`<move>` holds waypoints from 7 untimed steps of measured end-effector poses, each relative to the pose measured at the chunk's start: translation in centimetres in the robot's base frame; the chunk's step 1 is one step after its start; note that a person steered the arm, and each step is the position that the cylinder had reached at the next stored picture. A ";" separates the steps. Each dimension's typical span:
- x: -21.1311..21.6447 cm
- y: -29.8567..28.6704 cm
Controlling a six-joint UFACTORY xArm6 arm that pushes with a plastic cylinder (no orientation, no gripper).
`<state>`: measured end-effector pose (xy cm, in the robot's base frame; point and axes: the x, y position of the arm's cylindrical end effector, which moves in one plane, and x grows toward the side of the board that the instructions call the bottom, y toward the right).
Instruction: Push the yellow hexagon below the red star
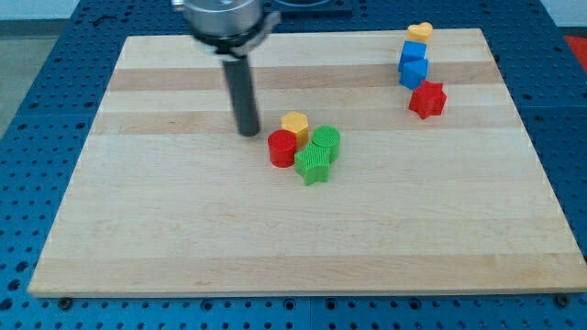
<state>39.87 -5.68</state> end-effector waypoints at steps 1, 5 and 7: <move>0.2 2.6; 1.7 7.6; 0.5 7.9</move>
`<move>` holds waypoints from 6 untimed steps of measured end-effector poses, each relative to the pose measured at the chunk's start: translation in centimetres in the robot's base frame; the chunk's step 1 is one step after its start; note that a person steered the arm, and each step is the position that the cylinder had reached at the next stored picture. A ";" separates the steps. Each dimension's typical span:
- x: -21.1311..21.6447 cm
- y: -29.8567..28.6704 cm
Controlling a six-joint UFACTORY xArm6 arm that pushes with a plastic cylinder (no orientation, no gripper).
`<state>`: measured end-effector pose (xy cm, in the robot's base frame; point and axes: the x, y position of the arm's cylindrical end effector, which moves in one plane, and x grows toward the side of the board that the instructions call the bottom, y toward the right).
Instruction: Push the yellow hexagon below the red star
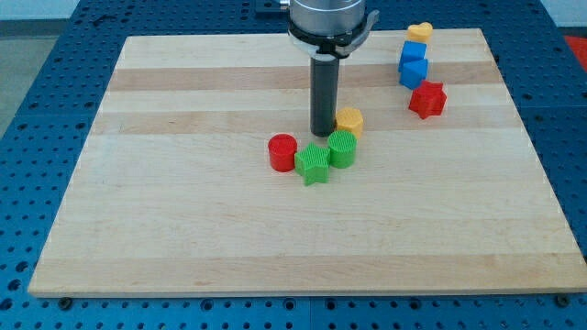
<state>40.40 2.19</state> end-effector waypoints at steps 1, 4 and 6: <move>0.0 0.3; 0.0 5.8; 0.0 8.6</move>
<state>40.40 10.82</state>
